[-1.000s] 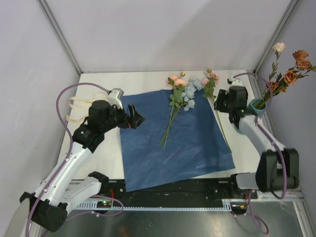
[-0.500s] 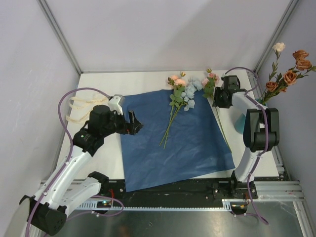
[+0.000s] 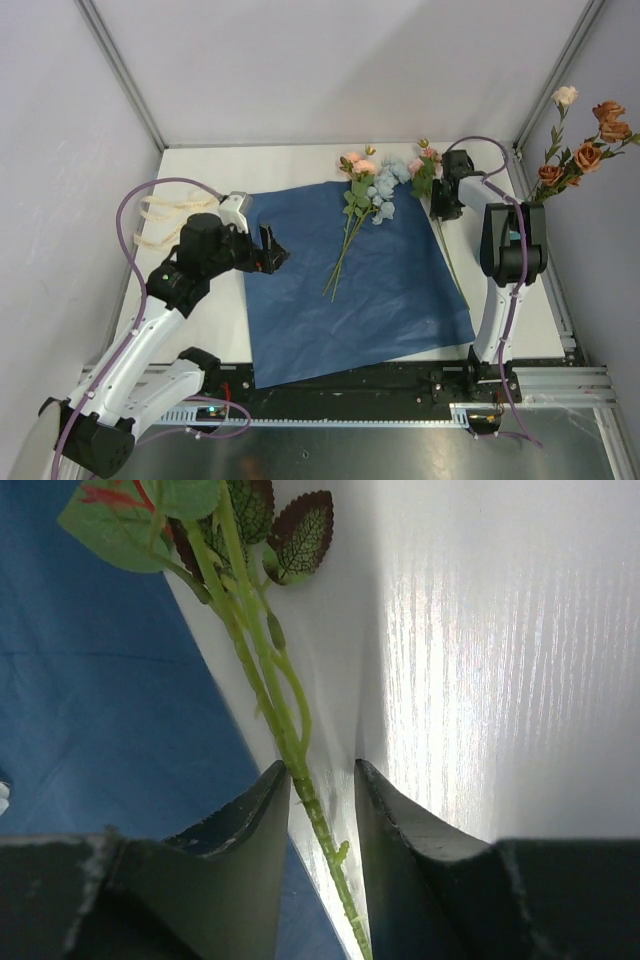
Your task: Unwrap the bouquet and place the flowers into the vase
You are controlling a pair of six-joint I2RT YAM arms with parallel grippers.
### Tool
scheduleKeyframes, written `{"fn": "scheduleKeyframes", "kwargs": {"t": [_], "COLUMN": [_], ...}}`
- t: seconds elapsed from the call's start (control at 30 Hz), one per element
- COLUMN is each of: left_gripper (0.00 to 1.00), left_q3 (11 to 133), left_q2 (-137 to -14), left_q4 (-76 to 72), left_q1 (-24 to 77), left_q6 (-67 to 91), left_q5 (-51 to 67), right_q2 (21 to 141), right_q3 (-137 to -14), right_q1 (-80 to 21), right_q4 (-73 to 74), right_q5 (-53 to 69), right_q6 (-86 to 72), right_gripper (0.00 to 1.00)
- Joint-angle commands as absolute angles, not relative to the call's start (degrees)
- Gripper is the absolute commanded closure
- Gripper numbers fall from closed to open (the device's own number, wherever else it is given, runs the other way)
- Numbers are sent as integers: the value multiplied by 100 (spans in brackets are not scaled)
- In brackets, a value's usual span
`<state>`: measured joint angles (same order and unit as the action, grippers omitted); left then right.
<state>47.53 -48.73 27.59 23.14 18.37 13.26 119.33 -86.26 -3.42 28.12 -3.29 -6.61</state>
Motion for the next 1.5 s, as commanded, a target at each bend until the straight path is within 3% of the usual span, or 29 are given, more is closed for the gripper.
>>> {"fn": "scheduleKeyframes", "kwargs": {"t": [0.0,0.07,0.2,0.27,0.6,1.0,1.47], "left_gripper": [4,4,4,4,4,4,4], "left_q3": [4770,4772,4760,4758,4749,4751,4753], "left_q2": [-4767,-4751,-4731,-4729,-4688,-4659,-4645], "left_q4": [2691,2692,2696,2702,2719,2724,2722], "left_q1": [2336,2331,2331,2336,2329,2329,2320], "left_q6": [1688,1688,1688,1688,1659,1644,1644], "left_q5": [1320,1310,1294,1292,1203,1108,1141], "right_q2": [12078,12142,12039,11838,9181,6197,5011], "right_q3": [-9035,-9125,-9147,-9138,-8224,-6451,-5905], "right_q1": [-361,-369,-402,-421,-539,-290,819], "right_q4": [3087,3176,3148,3103,1784,-1661,-2897], "right_q5": [-413,-398,-484,-547,-678,-100,284], "right_q6": [-627,-640,-638,-630,-355,427,818], "right_gripper": [64,71,95,99,100,100,100]}}
